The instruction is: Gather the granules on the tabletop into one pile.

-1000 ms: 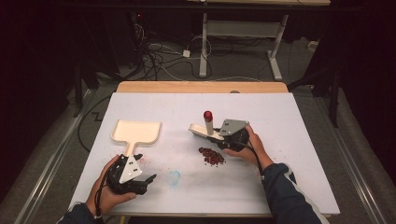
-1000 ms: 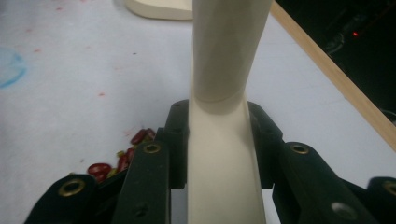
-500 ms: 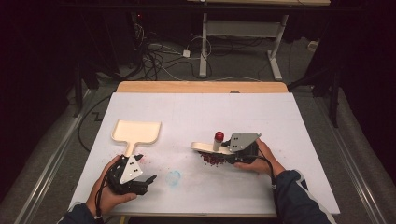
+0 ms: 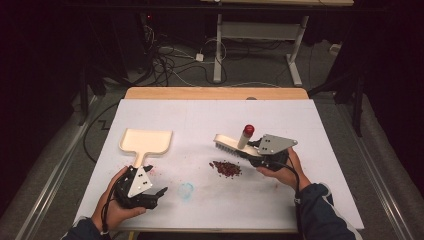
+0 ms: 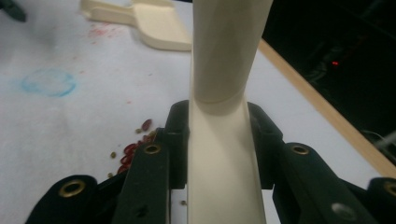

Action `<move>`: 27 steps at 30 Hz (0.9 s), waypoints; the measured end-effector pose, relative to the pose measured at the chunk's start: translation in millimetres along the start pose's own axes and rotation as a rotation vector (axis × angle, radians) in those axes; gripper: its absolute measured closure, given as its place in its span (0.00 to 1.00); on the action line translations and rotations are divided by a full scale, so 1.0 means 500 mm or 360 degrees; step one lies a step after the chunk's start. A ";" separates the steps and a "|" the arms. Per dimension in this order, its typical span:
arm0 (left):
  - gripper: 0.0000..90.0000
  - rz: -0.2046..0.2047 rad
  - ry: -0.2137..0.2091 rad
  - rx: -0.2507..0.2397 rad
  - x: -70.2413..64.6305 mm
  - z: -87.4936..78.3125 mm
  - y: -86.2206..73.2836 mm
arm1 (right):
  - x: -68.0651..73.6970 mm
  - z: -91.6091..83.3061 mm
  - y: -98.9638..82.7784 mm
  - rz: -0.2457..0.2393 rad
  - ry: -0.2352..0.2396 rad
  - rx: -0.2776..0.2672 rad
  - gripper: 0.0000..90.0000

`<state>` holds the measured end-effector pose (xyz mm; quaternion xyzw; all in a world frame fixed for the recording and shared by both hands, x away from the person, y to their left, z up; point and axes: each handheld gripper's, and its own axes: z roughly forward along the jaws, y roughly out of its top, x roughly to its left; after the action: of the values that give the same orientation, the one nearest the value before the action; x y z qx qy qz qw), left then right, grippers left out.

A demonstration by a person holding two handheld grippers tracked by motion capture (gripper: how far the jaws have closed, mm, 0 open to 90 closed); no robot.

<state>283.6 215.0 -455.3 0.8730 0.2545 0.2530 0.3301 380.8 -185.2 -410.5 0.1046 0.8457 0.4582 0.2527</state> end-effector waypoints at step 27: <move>0.21 0.0020 0.0000 -0.0007 -0.004 -0.003 0.004 | 0.043 -0.207 -0.003 0.0295 -0.0089 0.0232 0.75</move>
<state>281.6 213.2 -453.7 0.8739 0.2485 0.2556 0.3304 308.1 -252.2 -372.1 0.2131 0.8560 0.4140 0.2245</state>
